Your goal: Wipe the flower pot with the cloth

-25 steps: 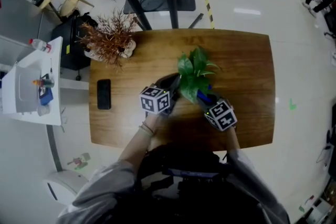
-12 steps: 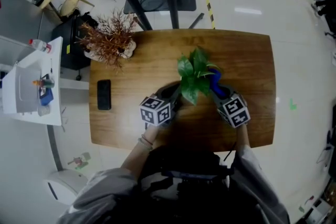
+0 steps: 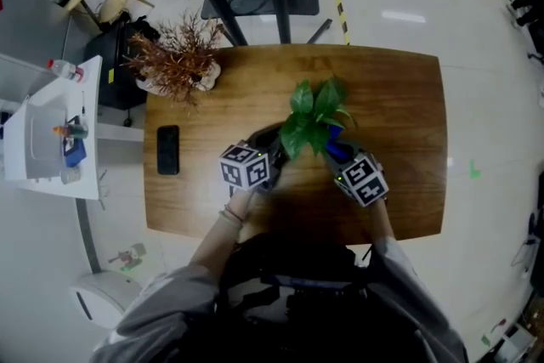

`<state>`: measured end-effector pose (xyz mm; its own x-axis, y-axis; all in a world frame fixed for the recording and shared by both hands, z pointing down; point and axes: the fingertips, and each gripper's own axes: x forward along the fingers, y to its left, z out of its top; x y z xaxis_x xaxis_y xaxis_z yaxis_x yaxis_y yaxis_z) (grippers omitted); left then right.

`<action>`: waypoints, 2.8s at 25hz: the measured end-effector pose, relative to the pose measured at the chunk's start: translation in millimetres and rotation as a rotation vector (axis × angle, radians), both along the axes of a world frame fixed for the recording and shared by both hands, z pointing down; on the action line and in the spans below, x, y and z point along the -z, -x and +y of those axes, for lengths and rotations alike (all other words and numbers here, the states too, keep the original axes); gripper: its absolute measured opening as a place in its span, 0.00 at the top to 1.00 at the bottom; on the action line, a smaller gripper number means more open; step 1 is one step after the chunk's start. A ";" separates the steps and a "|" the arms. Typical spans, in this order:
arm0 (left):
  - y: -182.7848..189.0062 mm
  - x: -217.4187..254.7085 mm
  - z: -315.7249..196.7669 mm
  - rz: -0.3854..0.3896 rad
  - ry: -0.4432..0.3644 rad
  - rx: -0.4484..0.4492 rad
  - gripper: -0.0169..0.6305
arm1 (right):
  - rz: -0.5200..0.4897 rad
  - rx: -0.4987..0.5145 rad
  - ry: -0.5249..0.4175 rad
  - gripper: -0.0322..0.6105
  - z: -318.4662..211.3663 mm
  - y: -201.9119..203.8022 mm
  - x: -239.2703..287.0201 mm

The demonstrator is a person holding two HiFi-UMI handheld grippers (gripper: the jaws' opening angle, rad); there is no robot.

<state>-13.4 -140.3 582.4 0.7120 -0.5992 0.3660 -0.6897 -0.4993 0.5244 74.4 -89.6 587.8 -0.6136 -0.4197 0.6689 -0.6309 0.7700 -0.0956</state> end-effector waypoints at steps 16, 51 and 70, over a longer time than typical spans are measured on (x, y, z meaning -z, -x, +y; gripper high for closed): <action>13.7 -0.7 8.0 -0.037 0.022 0.027 0.97 | 0.031 -0.045 0.005 0.87 7.4 -19.4 2.2; 35.9 -1.3 -20.5 -0.061 -0.008 0.075 0.97 | -0.080 0.068 0.021 0.87 17.4 44.2 -3.3; 20.1 -0.6 11.1 -0.094 -0.036 0.019 0.97 | -0.041 0.101 -0.129 0.87 -42.0 8.6 19.7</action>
